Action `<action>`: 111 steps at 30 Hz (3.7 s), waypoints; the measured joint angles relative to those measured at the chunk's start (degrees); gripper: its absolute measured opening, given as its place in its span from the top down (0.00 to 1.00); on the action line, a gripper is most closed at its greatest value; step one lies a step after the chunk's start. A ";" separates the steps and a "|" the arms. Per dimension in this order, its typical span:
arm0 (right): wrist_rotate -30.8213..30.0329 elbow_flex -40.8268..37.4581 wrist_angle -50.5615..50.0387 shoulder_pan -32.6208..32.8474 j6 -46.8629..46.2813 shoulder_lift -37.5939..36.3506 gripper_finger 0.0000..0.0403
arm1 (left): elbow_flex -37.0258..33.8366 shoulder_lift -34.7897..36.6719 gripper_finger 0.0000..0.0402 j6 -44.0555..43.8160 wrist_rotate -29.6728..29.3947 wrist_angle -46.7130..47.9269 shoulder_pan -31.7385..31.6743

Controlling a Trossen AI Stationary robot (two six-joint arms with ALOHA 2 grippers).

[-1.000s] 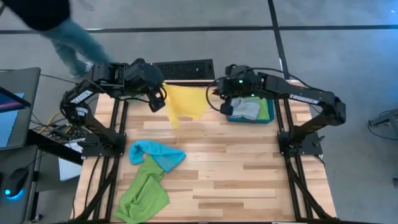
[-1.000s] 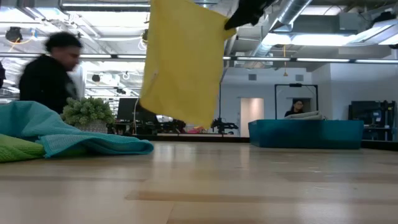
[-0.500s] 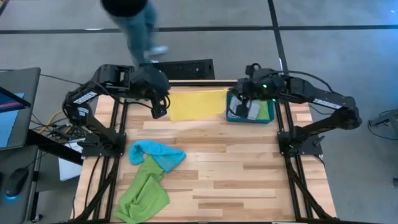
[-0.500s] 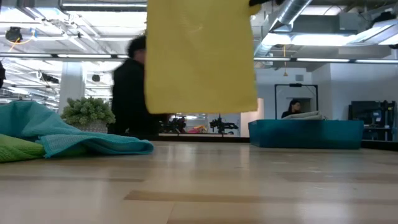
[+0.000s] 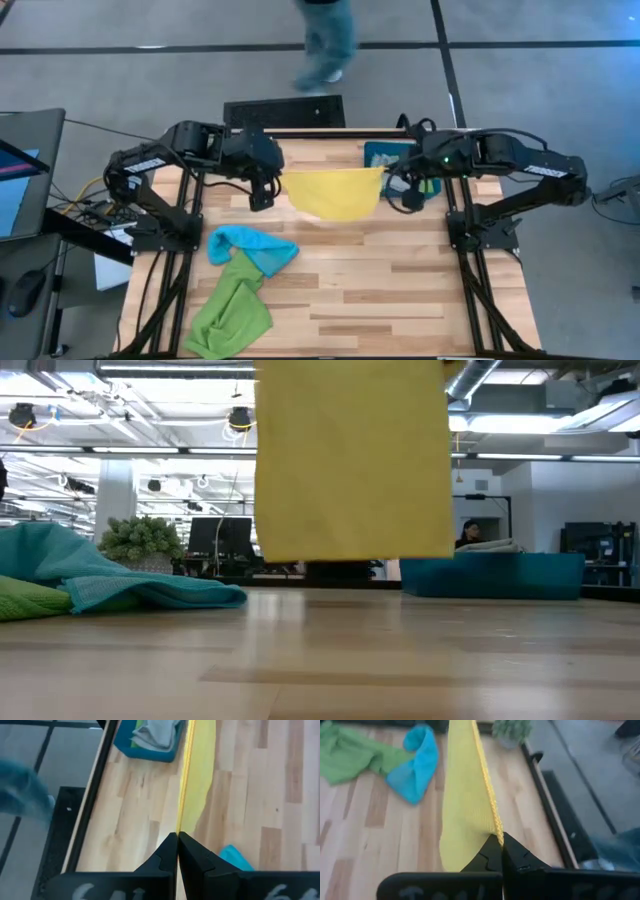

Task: Fold microfiber towels
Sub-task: Fold the yellow microfiber cloth

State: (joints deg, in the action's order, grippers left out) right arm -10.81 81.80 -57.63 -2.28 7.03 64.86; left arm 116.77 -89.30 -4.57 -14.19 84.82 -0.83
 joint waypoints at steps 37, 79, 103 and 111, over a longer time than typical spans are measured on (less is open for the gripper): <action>0.06 2.92 -7.94 -0.46 -2.96 0.44 0.99 | -1.44 -7.50 0.75 6.17 -2.36 -6.74 0.48; 0.20 20.09 -7.98 -3.98 8.00 12.33 0.98 | -1.47 -21.60 0.70 17.26 11.64 -55.15 -3.96; 0.20 20.04 -6.60 -4.61 8.55 12.33 0.98 | -1.64 -29.45 0.70 16.74 10.69 -45.10 -3.66; 0.22 20.02 -6.62 -4.61 8.52 12.31 0.98 | -1.48 -31.05 0.70 16.98 12.19 -40.17 -3.50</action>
State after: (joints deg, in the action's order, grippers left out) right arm -10.59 101.82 -64.25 -6.90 15.55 77.17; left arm 115.29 -120.35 12.40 -2.00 44.65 -4.34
